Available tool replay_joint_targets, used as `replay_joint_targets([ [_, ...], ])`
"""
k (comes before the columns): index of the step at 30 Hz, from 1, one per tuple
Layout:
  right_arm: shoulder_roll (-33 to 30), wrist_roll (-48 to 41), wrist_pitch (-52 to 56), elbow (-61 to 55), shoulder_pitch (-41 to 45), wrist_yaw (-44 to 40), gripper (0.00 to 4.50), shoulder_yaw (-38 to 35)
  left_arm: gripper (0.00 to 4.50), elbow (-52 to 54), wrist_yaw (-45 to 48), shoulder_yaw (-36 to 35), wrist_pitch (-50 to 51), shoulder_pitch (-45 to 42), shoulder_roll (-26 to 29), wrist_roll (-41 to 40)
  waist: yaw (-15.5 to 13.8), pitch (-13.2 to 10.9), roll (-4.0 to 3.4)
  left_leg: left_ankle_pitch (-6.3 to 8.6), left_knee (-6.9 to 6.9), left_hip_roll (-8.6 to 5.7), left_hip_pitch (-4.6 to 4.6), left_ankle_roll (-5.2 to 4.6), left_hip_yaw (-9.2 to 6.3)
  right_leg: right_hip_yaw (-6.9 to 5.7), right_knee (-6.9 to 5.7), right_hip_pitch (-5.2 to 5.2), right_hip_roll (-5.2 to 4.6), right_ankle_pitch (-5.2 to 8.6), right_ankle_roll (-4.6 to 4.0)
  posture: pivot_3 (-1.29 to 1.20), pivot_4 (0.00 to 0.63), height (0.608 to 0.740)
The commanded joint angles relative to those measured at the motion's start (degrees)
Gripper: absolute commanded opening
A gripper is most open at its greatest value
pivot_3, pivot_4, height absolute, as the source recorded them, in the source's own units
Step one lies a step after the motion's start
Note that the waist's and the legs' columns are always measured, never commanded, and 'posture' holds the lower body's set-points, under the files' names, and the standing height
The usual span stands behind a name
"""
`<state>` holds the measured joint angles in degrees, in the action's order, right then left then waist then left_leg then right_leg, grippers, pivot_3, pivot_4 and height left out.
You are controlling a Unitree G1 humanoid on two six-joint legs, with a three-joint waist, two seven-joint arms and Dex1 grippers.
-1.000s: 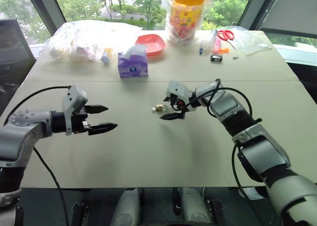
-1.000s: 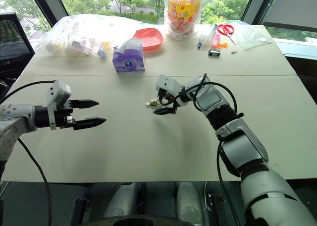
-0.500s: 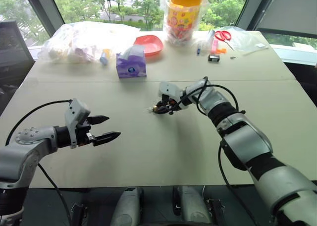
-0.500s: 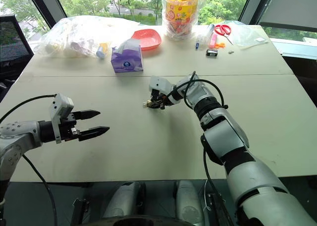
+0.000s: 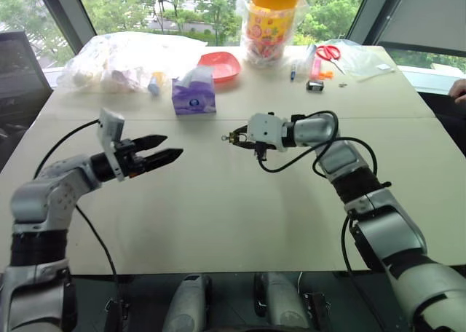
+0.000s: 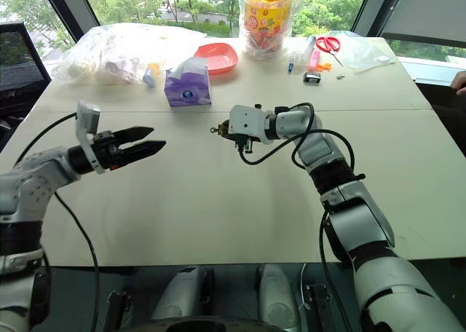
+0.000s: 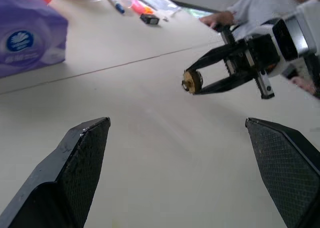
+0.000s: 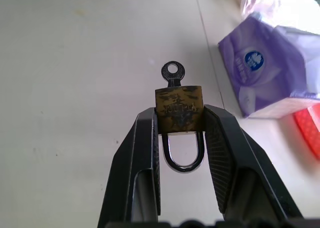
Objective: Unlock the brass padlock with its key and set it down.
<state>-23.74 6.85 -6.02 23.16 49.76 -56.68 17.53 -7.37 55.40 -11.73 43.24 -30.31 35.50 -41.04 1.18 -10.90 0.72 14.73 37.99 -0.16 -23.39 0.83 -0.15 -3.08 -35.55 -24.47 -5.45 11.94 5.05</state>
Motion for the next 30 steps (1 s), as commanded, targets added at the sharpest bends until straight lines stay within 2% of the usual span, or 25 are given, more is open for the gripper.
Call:
replay_joint_targets([
  [1, 0.36, -1.22, 5.08, -10.38, -0.60, 2.09, 0.70, -1.89, 3.98, -7.95, 4.15, 2.23, -2.35, -5.37, -0.99, 1.88, 0.08, 0.00, 0.00, 0.00, 0.00, 0.02, 0.01, 0.00, 0.00, 0.01, -0.03, -0.01, 0.02, 0.00, 0.00, 0.00, 0.150, 0.740],
  [2, 0.52, -1.13, 6.23, -11.98, -0.89, 2.65, 0.70, -1.97, 3.80, -9.96, 5.55, 3.31, -2.83, -6.99, -1.54, 2.56, -0.07, 0.00, 0.00, 0.00, 0.00, 0.02, 0.02, 0.00, 0.01, 0.01, -0.07, -0.02, 0.02, 0.00, -0.01, 0.00, 0.150, 0.740],
  [3, 0.63, -1.04, 7.42, -13.50, -1.17, 3.10, 0.70, -1.95, 3.32, -11.81, 6.84, 4.28, -3.13, -8.69, -2.21, 3.13, -0.13, 0.00, 0.00, 0.00, 0.01, 0.02, 0.02, 0.00, 0.01, -0.01, -0.11, -0.03, 0.03, 0.00, -0.01, 0.00, 0.150, 0.740],
  [8, 1.30, -2.05, 11.19, -17.36, -2.20, 4.42, 0.70, -2.14, 1.49, -16.65, 11.24, 6.16, -3.74, -12.91, -3.73, 4.53, -0.34, 0.00, 0.01, 0.00, 0.04, 0.01, -0.01, 0.00, 0.01, 0.00, -0.09, -0.02, 0.02, 0.01, -0.02, 0.00, 0.150, 0.740],
  [15, 0.87, -2.11, 13.55, -20.43, -4.17, 5.27, 0.70, -1.67, 1.49, -18.52, 13.03, 7.12, -4.52, -15.49, -6.77, 5.88, -0.41, -0.01, 0.02, 0.00, 0.04, 0.00, -0.03, -0.01, 0.00, 0.01, -0.08, -0.02, 0.00, 0.01, -0.02, 0.00, 0.150, 0.740],
  [30, 0.58, -1.58, 14.01, -20.60, -4.36, 5.59, 0.70, -0.63, 1.49, -17.84, 12.60, 6.87, -4.81, -15.26, -8.08, 6.19, -0.41, -0.01, 0.02, 0.00, 0.04, 0.01, -0.02, -0.01, -0.03, 0.01, -0.09, -0.03, 0.00, 0.01, -0.01, 0.00, 0.150, 0.740],
])
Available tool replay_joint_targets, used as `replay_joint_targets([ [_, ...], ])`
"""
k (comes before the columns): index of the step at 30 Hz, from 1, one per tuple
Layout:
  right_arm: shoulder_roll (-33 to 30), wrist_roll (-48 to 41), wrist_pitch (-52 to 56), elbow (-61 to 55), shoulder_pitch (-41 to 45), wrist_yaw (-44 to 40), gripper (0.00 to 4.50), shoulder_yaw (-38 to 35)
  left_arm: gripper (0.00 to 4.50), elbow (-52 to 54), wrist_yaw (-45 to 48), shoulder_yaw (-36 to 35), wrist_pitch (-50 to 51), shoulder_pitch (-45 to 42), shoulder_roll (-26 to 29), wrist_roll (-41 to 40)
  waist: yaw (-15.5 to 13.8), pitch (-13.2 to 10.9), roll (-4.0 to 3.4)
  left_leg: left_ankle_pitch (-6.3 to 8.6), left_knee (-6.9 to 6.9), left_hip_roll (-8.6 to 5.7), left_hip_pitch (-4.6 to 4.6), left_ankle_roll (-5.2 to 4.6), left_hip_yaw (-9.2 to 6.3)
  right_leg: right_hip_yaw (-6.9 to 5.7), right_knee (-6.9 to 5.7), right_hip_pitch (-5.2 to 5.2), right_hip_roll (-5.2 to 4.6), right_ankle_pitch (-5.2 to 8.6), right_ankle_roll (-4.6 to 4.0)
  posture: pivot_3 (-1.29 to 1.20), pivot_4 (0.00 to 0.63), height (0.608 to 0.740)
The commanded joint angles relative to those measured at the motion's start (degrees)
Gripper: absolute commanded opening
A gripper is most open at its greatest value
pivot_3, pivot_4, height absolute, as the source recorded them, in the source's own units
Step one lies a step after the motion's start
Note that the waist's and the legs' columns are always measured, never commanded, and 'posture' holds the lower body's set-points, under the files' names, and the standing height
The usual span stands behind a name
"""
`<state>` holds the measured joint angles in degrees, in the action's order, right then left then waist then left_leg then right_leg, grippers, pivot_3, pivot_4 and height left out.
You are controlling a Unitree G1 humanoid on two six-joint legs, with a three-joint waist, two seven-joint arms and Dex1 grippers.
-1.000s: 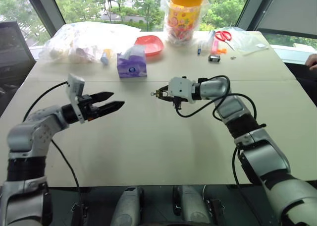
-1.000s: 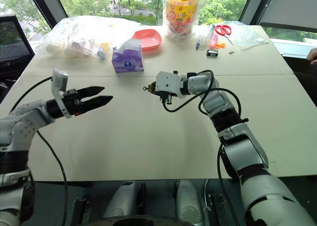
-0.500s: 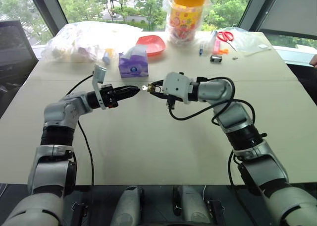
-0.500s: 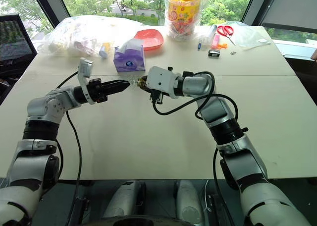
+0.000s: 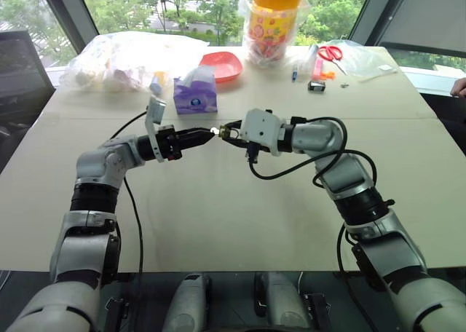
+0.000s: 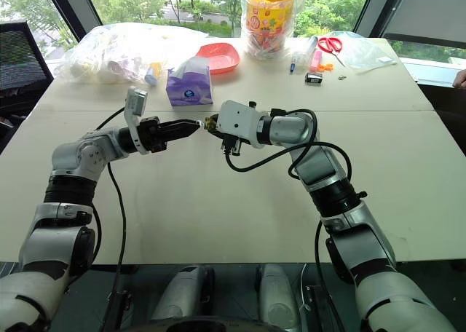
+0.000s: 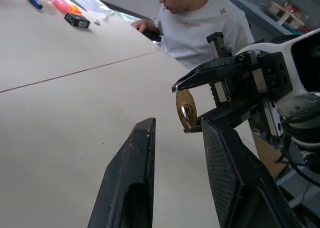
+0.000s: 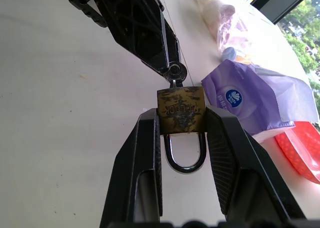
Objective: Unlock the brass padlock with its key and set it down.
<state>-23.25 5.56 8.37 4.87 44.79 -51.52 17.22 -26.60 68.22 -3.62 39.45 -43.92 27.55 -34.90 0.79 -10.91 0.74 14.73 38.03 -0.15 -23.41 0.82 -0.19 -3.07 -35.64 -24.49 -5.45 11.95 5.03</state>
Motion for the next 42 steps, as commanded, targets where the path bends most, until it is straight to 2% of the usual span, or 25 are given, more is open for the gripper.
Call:
replay_joint_targets([
  [1, 0.13, -0.31, -0.37, -2.38, 0.56, 0.41, 0.70, -0.25, 1.22, 1.42, -0.26, -1.20, -1.14, -1.65, -0.21, 0.13, -0.02, 0.00, 0.00, 0.00, 0.00, 0.00, 0.00, 0.00, 0.00, 0.00, 0.00, 0.00, 0.00, 0.00, 0.00, 0.00, 0.150, 0.740],
  [5, 0.36, -0.38, -0.52, -2.22, 0.71, 0.47, 0.70, 0.04, 0.04, 1.46, -0.40, -1.05, -1.30, -1.91, -0.55, 0.41, 0.01, 0.00, 0.00, 0.00, 0.00, 0.00, 0.00, 0.00, 0.00, 0.00, 0.00, 0.00, 0.00, 0.00, 0.00, 0.00, 0.150, 0.740],
  [11, 0.72, -0.45, -0.72, -1.94, 1.00, 0.80, 0.70, 0.26, 0.04, 2.30, -0.21, -0.16, -1.80, -1.90, -0.47, 1.49, 0.02, 0.00, 0.00, 0.00, 0.00, 0.00, 0.00, 0.00, 0.00, 0.00, 0.00, 0.00, 0.00, 0.00, 0.00, 0.00, 0.150, 0.740],
  [15, 0.80, -0.62, -0.45, -2.62, 0.81, 0.45, 0.70, 0.49, 0.04, 2.91, -0.31, 1.53, -5.54, -1.71, -0.01, 4.81, 0.01, 0.00, 0.00, 0.00, 0.00, 0.00, 0.00, 0.00, 0.00, 0.00, 0.00, 0.00, 0.00, 0.00, 0.00, 0.00, 0.150, 0.740],
  [21, 0.85, -2.16, 1.68, -3.78, 0.13, -1.56, 0.70, 0.45, 0.04, 3.98, 2.28, 6.64, -16.78, -0.99, 1.80, 12.94, -0.03, 0.00, 0.00, 0.00, 0.00, 0.00, 0.00, 0.00, 0.02, 0.00, 0.01, 0.00, 0.00, 0.00, 0.00, 0.00, 0.150, 0.740],
  [25, 0.76, -2.92, 3.00, -4.41, -0.33, -3.17, 0.70, 0.45, 0.04, 3.59, 4.71, 8.38, -22.11, -1.83, 2.64, 15.53, -0.03, 0.00, 0.00, 0.00, 0.00, 0.00, 0.00, 0.00, 0.03, 0.00, 0.01, 0.00, 0.00, 0.00, 0.00, 0.00, 0.150, 0.740],
  [29, 0.95, -3.47, 4.04, -4.55, -0.42, -3.89, 0.70, 0.27, 0.04, 2.07, 6.68, 10.38, -32.37, -1.84, 3.59, 20.12, -0.03, 0.00, 0.00, 0.00, 0.00, 0.00, -0.01, 0.00, 0.03, -0.01, 0.02, 0.00, 0.01, 0.00, -0.01, 0.00, 0.150, 0.740],
  [32, 0.98, -3.07, 3.90, -4.42, -0.28, -3.50, 0.70, 0.14, 0.04, 2.22, 7.78, 9.46, -29.03, -1.78, 3.42, 18.30, -0.03, 0.00, 0.00, 0.00, 0.00, 0.00, -0.01, 0.00, 0.03, 0.00, 0.02, 0.00, 0.01, 0.00, -0.01, 0.00, 0.150, 0.740],
  [36, 0.79, -0.27, 1.15, -3.66, 0.33, -0.42, 0.70, 0.09, 0.04, 3.04, 6.31, 4.08, -6.25, -3.05, 3.37, 7.86, 0.05, 0.00, 0.00, 0.00, 0.00, 0.00, -0.01, -0.01, 0.02, -0.01, 0.00, 0.00, 0.01, 0.01, 0.00, 0.00, 0.150, 0.740],
  [39, 0.27, 2.48, -1.41, -2.75, 1.28, 2.27, 0.70, 0.33, 0.89, 4.32, 5.73, 1.78, 1.22, -2.14, 3.69, 3.97, 0.17, 0.00, 0.00, 0.00, 0.00, 0.00, -0.01, -0.01, -0.02, -0.01, -0.01, -0.01, 0.01, 0.02, 0.03, 0.00, 0.150, 0.740],
  [42, -0.01, 4.46, -2.04, -2.27, 2.04, 3.86, 0.70, 0.70, 1.97, 7.22, 3.19, 1.62, 0.28, -0.38, 2.57, 4.58, 0.15, 0.00, 0.00, 0.00, 0.00, 0.00, -0.01, -0.01, -0.06, 0.00, -0.01, -0.01, 0.01, 0.02, 0.03, 0.00, 0.150, 0.740],
])
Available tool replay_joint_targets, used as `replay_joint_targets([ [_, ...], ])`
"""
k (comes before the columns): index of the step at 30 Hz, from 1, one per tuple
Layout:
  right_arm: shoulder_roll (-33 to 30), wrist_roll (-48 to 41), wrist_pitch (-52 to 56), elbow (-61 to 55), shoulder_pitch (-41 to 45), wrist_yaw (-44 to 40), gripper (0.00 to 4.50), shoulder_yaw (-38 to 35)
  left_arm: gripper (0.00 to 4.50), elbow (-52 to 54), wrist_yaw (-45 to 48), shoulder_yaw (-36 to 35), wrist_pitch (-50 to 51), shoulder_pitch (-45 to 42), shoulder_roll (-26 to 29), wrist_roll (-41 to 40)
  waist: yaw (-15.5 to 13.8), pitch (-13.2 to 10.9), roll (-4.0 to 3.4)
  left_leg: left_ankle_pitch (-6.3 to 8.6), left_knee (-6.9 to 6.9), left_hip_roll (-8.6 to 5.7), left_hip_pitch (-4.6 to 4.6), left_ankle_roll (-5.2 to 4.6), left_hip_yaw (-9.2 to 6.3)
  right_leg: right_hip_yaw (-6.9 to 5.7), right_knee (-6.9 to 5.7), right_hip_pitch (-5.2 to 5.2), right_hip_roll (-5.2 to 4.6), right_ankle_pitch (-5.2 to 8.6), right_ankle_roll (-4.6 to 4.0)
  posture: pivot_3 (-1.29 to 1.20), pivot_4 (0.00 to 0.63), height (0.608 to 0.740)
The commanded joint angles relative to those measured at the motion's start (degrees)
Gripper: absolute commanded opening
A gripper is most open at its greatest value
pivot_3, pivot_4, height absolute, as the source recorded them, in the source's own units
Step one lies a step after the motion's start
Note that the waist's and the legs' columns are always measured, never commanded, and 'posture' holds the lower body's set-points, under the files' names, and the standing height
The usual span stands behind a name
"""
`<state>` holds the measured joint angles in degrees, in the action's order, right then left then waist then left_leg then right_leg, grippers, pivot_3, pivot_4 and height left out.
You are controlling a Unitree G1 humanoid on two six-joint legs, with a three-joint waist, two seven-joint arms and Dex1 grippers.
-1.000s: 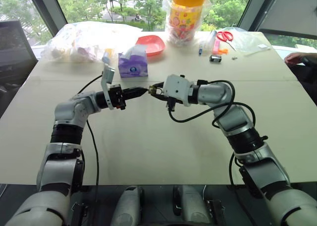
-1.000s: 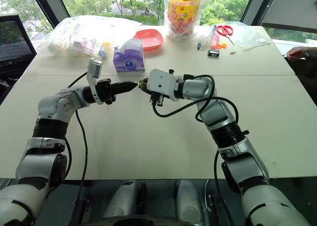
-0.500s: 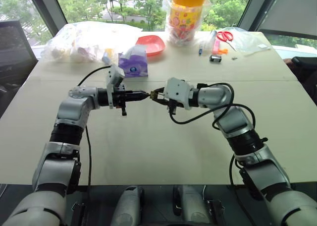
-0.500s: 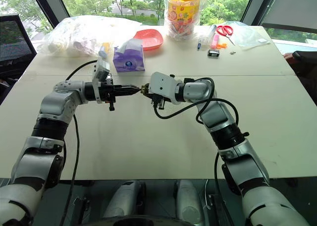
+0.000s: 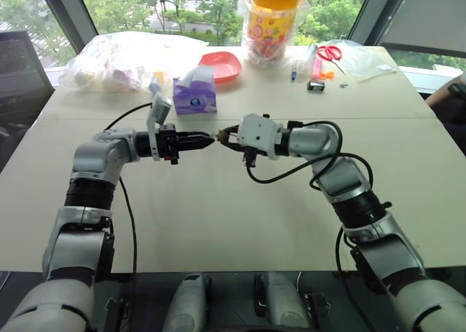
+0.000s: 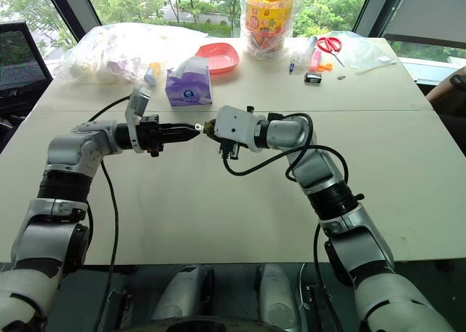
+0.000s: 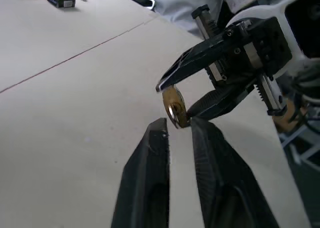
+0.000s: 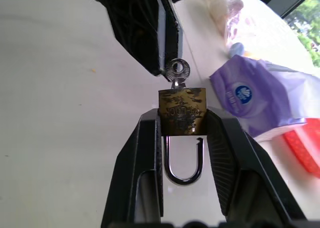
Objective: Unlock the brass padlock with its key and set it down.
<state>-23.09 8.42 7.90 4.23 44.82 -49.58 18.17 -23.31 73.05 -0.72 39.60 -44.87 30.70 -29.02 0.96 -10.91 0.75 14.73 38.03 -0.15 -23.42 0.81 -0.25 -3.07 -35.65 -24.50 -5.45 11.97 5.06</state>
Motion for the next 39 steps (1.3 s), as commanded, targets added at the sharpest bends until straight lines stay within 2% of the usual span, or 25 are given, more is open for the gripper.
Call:
replay_joint_targets([
  [1, -0.15, 2.12, -1.29, -1.44, 2.21, 2.28, 0.70, -0.08, 2.32, 4.63, -2.27, -1.59, 0.57, 0.75, -1.05, -1.73, -0.12, 0.00, 0.00, 0.00, 0.00, 0.00, 0.00, 0.00, -0.01, 0.00, 0.00, 0.00, 0.00, 0.00, 0.00, 0.00, 0.150, 0.740],
  [9, 0.20, 4.38, -1.13, -0.58, 2.64, 3.67, 0.70, 0.97, 2.32, 2.01, -6.30, -3.01, -1.41, -1.17, -4.35, -1.48, -0.17, 0.00, 0.00, 0.00, 0.01, -0.01, 0.00, 0.00, 0.03, 0.00, 0.00, 0.00, 0.00, -0.01, -0.01, 0.00, 0.150, 0.740],
  [24, -0.33, 5.86, -1.49, -2.94, 1.67, 3.19, 0.70, 1.92, 2.32, -6.65, -3.72, -0.85, -7.51, -5.71, -4.91, 1.59, -0.17, 0.00, 0.01, 0.00, 0.01, -0.01, -0.01, 0.00, 0.07, 0.00, 0.01, 0.00, 0.00, -0.01, -0.01, 0.00, 0.150, 0.740],
  [27, -0.23, 5.95, -1.32, -3.45, 1.59, 2.95, 0.70, 2.12, 1.51, -6.93, -3.35, -0.50, -7.61, -6.00, -5.49, 1.78, -0.17, 0.00, 0.00, 0.00, 0.01, -0.01, -0.01, 0.00, 0.07, 0.00, 0.01, 0.00, 0.00, -0.01, -0.01, 0.00, 0.150, 0.740],
  [31, -0.22, 6.06, -1.25, -3.86, 1.56, 2.78, 0.70, 2.35, 0.01, -7.24, -3.48, -0.74, -7.76, -6.35, -6.30, 2.22, -0.15, 0.00, 0.01, 0.00, 0.01, -0.01, -0.01, 0.00, 0.08, 0.00, 0.00, 0.00, 0.00, -0.01, -0.01, 0.00, 0.150, 0.740],
  [39, 0.00, 5.84, -0.63, -4.78, 0.95, 2.41, 0.70, 2.43, 0.01, -7.38, -3.48, -0.46, -8.23, -6.27, -6.72, 3.14, -0.15, 0.00, 0.01, 0.00, 0.01, -0.01, -0.01, 0.00, 0.07, 0.00, 0.00, 0.00, 0.00, -0.01, -0.01, 0.00, 0.150, 0.740],
])
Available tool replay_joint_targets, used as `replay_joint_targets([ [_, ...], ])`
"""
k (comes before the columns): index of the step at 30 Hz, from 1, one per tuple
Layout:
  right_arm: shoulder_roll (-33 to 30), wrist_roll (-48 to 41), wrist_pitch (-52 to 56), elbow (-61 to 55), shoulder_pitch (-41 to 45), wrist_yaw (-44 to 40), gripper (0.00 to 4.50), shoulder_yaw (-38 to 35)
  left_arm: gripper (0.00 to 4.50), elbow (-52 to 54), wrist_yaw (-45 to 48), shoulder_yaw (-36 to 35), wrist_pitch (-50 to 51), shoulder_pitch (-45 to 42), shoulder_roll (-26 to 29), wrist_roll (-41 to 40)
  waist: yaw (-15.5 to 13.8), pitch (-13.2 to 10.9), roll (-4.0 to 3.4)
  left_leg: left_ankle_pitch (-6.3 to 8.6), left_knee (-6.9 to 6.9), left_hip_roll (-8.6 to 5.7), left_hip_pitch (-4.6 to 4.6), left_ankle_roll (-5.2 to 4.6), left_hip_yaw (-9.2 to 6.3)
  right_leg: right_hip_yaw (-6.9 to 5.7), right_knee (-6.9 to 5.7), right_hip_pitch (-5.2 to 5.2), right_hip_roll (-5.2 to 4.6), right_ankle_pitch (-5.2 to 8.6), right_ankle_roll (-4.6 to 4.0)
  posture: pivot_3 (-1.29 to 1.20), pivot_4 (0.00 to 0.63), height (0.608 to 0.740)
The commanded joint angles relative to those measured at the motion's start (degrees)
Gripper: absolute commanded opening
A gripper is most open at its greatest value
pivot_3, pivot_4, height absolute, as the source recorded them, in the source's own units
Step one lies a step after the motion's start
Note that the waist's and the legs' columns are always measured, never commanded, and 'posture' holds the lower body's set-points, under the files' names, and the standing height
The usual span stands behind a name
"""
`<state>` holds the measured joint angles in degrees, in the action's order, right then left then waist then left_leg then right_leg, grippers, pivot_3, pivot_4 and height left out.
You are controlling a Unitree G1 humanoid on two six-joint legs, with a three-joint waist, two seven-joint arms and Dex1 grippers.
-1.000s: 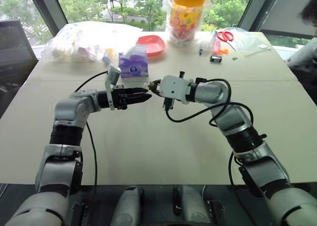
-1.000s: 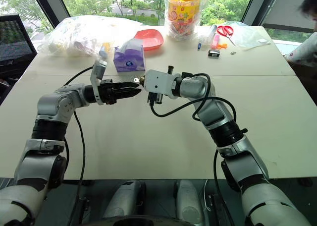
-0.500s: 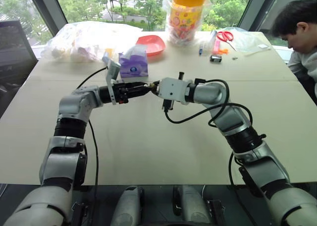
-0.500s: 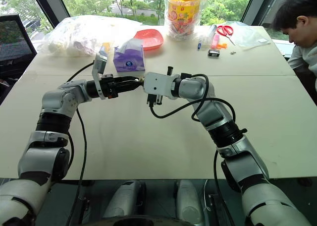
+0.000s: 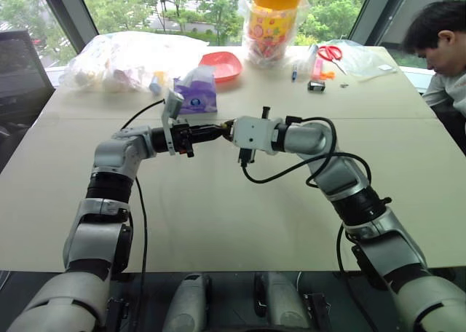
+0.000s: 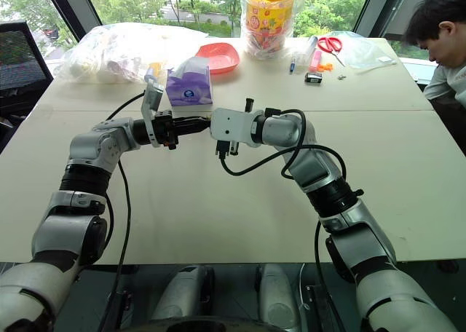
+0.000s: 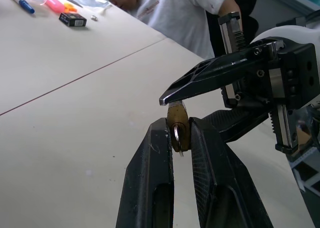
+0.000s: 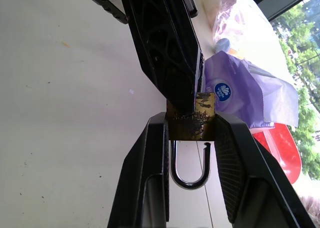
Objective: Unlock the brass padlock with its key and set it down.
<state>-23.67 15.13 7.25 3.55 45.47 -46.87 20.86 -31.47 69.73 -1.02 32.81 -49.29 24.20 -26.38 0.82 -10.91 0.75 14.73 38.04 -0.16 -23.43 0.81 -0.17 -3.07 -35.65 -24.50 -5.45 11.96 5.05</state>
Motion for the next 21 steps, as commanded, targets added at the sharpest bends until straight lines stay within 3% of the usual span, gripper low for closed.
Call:
replay_joint_targets([
  [1, 0.68, -1.03, 0.26, -4.19, 0.23, -0.28, 1.79, -0.40, 0.00, 0.83, -0.16, -0.20, -1.43, -1.80, -0.22, 0.52, -0.01, 0.00, 0.00, 0.00, 0.00, 0.00, 0.00, 0.00, 0.00, 0.00, 0.00, 0.00, 0.00, 0.00, 0.00, 0.00, 0.150, 0.740],
  [2, 0.62, -1.63, 1.03, -4.47, -0.01, -0.82, 2.12, -0.67, 0.00, 0.88, -0.15, -0.34, -1.39, -1.71, -0.16, 0.51, -0.01, 0.00, 0.00, 0.00, 0.00, 0.00, 0.00, 0.00, 0.00, 0.00, 0.00, 0.00, 0.00, 0.00, 0.00, 0.00, 0.150, 0.740],
  [6, -3.04, -3.41, 4.95, -7.41, -2.73, -2.68, 4.31, -3.82, 0.00, 1.82, 0.14, -1.65, -0.35, -0.58, 0.98, -0.22, -0.20, 0.00, 0.00, 0.00, 0.00, 0.00, -0.01, 0.00, -0.01, 0.00, 0.00, 0.00, 0.00, 0.00, 0.00, 0.00, 0.150, 0.740],
  [9, -2.99, -7.91, 14.82, -13.31, -6.74, -2.18, 4.47, -8.47, 0.00, 3.12, 0.07, -3.78, 3.27, 0.25, 1.91, -2.87, -0.21, 0.00, 0.01, 0.00, 0.03, -0.02, -0.02, 0.00, -0.01, 0.00, 0.01, 0.01, -0.03, 0.00, 0.00, 0.00, 0.150, 0.740],
  [12, 2.22, -19.47, 31.05, -21.64, -9.11, -1.67, 3.44, -15.68, 0.00, 5.35, 1.05, -6.43, 9.22, 1.06, 2.75, -7.28, 0.09, 0.00, 0.01, 0.00, 0.02, 0.02, -0.01, 0.00, -0.08, 0.00, 0.00, 0.01, -0.02, 0.00, 0.00, 0.00, 0.150, 0.740],
  [17, 12.30, -32.74, 50.90, -29.44, -6.49, 4.94, 0.86, -23.95, 0.00, 10.15, 3.05, -7.04, 14.69, 3.96, 3.97, -11.45, 0.13, 0.00, 0.01, 0.00, 0.02, 0.10, 0.09, 0.00, -0.18, 0.01, -0.31, -0.05, 0.00, 0.00, -0.02, 0.00, 0.150, 0.740],
  [19, 13.67, -35.46, 54.20, -30.04, -5.19, 6.73, 0.04, -24.99, 0.00, 12.07, 3.83, -6.69, 16.78, 4.47, 4.46, -12.93, -0.01, 0.00, 0.00, 0.00, 0.05, 0.11, 0.11, 0.00, -0.20, 0.01, -0.35, -0.05, 0.00, 0.00, -0.03, 0.00, 0.150, 0.740],
  [21, 13.10, -36.51, 55.15, -30.09, -4.71, 7.99, 0.04, -24.71, 0.00, 12.91, 3.57, -6.48, 17.23, 4.65, 4.55, -13.18, -0.30, 0.00, 0.01, 0.00, 0.09, 0.10, 0.09, 0.00, -0.23, 0.01, -0.34, -0.04, -0.01, 0.01, -0.04, 0.00, 0.150, 0.740],
])
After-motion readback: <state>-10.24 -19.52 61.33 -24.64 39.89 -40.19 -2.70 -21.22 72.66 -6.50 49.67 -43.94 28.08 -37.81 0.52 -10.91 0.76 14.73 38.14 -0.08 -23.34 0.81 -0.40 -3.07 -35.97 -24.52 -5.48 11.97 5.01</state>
